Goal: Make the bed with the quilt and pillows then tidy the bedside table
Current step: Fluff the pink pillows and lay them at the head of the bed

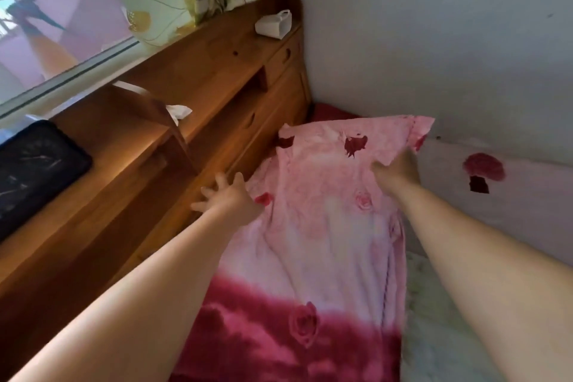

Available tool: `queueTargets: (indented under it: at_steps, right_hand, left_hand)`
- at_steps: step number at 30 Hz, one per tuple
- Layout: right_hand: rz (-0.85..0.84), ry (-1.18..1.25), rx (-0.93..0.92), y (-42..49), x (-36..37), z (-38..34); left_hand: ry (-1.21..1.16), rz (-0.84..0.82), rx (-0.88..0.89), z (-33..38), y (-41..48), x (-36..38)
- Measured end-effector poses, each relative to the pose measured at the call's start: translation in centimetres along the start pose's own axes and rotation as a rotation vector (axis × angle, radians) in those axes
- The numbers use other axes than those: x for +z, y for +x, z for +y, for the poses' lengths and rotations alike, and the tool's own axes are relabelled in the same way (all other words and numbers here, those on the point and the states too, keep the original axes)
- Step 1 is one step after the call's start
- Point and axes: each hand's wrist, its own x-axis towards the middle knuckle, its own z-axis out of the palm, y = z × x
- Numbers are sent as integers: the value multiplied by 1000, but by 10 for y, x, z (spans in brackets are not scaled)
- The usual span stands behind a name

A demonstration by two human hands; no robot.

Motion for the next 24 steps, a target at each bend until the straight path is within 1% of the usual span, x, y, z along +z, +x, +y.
queueTargets:
  at_steps: [5,8,11,13,15,19,21,24]
  right_hand:
    - [-132,61,-26,-17,29,18]
    - [-222,66,-59,-33,49,45]
    - [-345,80,-6,-46,80,85]
    - [-410,72,42,-59,103,115]
    - [-473,58,52,-74,128,145]
    - [-575,10,18,-101,170,191]
    - [-598,-25,-24,-110,191,209]
    - [-500,-206,-233,-122,210,231]
  left_hand:
    - [74,-52,73,-5,11,15]
    - [107,-24,107,-15,20,48]
    - [193,-46,124,-28,28,92]
    - [161,-120,103,-39,35,125]
    - [120,-180,94,-53,43,156]
    - [70,-186,79,-78,57,210]
    - [65,-190,69,-87,64,234]
    - [49,-191,57,-101,74,264]
